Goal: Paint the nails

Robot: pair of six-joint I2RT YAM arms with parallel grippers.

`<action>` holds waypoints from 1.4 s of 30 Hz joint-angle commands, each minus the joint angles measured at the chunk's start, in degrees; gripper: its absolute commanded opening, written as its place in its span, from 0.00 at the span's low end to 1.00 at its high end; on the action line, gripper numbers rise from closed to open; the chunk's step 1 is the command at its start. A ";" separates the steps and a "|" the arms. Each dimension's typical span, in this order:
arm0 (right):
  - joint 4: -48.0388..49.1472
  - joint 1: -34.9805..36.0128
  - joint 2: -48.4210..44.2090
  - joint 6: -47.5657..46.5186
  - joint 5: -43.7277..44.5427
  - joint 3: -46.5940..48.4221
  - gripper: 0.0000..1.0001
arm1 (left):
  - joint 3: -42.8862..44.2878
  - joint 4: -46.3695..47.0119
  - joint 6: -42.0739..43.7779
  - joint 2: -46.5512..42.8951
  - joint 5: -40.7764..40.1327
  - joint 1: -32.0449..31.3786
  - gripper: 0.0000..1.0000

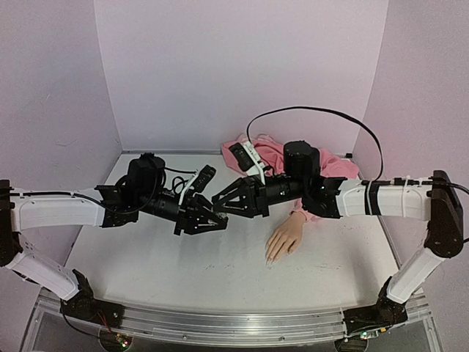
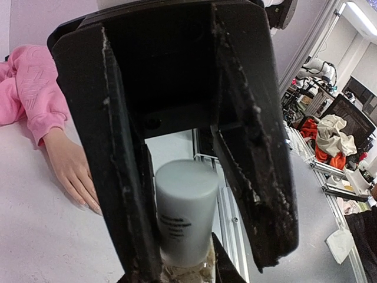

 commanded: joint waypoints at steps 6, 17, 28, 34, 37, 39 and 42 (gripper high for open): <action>3.75 0.26 -0.95 1.01 -1.46 2.05 0.11 | 1.13 1.83 1.36 -1.07 -0.24 -0.10 0.00; 0.37 0.32 -0.31 -5.08 17.98 -0.75 0.00 | -5.96 0.16 -1.55 -8.90 -16.16 1.30 0.86; 1.42 12.61 8.75 -22.23 31.24 -2.85 0.00 | -14.98 -10.30 -5.45 -36.68 -67.33 2.43 0.99; 2.93 18.96 15.53 -25.83 33.98 -3.00 0.00 | -12.07 -15.83 -5.35 -38.87 -74.59 2.52 0.98; 4.46 21.40 18.57 -26.86 36.95 -3.12 0.00 | -12.06 -15.84 -5.57 -38.10 -76.24 2.49 0.98; 6.23 22.16 19.43 -26.90 37.41 -3.69 0.00 | -11.91 -15.83 -5.70 -37.23 -76.29 2.47 0.98; 9.79 22.41 20.80 -26.81 38.51 -5.49 0.00 | -11.86 -15.84 -5.69 -36.61 -75.62 2.47 0.98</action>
